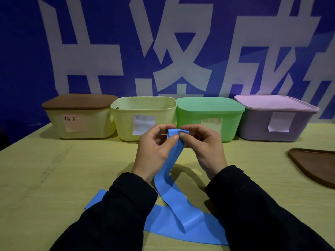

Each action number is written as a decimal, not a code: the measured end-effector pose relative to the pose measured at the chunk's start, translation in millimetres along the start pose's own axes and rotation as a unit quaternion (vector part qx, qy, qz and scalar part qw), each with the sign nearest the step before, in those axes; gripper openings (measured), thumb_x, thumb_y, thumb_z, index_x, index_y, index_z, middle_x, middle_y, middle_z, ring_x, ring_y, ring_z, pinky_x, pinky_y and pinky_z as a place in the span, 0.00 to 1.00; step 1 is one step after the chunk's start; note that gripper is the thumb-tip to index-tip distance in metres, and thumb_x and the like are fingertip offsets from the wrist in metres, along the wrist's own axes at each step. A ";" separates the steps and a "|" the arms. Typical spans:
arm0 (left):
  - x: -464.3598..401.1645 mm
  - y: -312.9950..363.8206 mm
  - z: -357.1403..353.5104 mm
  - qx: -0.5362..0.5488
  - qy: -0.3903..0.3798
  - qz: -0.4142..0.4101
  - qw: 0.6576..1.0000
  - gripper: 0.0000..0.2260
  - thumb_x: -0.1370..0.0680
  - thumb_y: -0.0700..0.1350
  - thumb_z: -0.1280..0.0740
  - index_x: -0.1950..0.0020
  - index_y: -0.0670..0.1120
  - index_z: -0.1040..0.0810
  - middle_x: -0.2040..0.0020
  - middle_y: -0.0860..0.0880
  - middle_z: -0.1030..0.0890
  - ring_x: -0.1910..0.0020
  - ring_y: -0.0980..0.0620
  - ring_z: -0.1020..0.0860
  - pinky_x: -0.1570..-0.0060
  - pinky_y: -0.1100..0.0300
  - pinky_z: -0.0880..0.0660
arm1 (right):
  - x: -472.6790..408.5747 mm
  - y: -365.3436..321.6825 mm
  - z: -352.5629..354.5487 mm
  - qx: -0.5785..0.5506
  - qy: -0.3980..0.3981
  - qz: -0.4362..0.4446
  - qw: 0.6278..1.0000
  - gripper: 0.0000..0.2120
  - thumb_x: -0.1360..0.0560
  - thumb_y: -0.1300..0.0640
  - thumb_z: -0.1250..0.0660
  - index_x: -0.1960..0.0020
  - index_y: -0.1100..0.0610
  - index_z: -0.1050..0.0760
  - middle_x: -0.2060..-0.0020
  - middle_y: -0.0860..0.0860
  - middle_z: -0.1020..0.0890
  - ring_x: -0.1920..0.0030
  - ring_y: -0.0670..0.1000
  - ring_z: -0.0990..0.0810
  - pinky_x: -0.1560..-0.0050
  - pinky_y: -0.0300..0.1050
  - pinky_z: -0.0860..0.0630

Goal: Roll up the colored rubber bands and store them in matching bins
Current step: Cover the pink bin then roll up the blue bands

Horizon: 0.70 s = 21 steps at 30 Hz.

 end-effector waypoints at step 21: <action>-1.6 1.0 3.9 0.020 0.028 -0.010 0.999 0.04 0.24 0.39 0.31 0.51 0.43 0.18 0.56 0.48 0.15 0.56 0.51 0.17 0.55 0.58 0.20 | 0.7 5.1 -2.9 0.020 -0.049 0.012 0.999 0.06 0.25 0.70 0.29 0.53 0.60 0.19 0.62 0.53 0.16 0.61 0.49 0.19 0.59 0.42 0.20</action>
Point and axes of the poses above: each hand's wrist, its own x-axis away from the middle knuckle, its own z-axis out of the back of the hand, y = z × x, the point moved 1 cm from there along -x, towards the middle knuckle
